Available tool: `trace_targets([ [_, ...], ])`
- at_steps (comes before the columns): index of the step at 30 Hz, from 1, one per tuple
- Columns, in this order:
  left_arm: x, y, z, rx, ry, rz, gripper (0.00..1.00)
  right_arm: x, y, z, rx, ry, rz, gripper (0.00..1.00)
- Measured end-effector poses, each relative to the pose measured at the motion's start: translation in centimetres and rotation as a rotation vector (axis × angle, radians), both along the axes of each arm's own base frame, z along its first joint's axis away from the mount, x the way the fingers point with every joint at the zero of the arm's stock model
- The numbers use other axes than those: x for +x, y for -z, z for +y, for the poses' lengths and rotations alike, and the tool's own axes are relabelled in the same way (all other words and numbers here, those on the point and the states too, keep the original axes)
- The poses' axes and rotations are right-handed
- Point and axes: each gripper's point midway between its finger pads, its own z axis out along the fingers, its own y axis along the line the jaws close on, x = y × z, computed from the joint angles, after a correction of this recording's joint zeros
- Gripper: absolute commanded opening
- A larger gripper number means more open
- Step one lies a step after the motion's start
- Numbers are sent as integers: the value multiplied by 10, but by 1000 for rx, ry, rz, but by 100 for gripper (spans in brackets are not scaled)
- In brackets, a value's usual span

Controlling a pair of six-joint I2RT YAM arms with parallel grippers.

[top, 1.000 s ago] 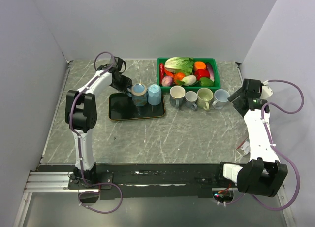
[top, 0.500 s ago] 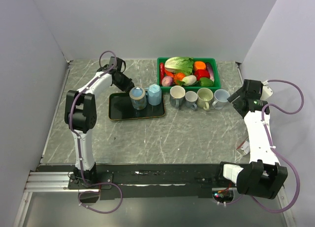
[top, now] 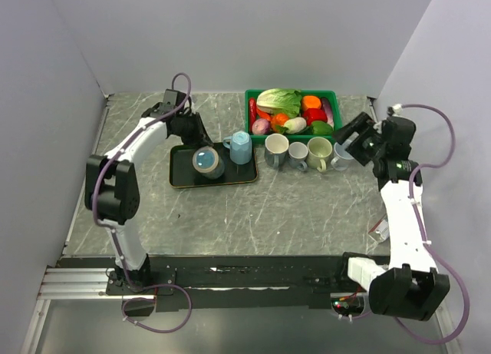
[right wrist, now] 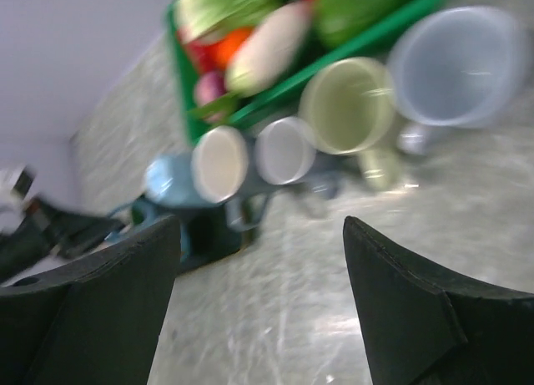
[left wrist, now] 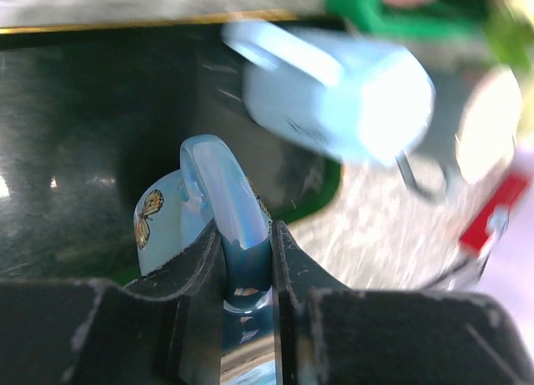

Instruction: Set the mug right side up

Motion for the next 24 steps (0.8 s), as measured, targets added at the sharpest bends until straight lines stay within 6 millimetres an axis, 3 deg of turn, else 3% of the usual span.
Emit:
trace_targets([
  [7,-34,-37,-24,-70,262,-153,1,0,-12,84,126,-347,-29,86],
  [14,-59,-62,-47,-162,450,-257,1,-21,-25,172,164,-695,-75,87],
  [18,-81,-92,-66,-235,568,-341,1,-29,-31,201,187,-853,-134,85],
  [24,-128,-161,-91,-382,729,-511,1,-43,-26,232,181,-1051,-201,85],
])
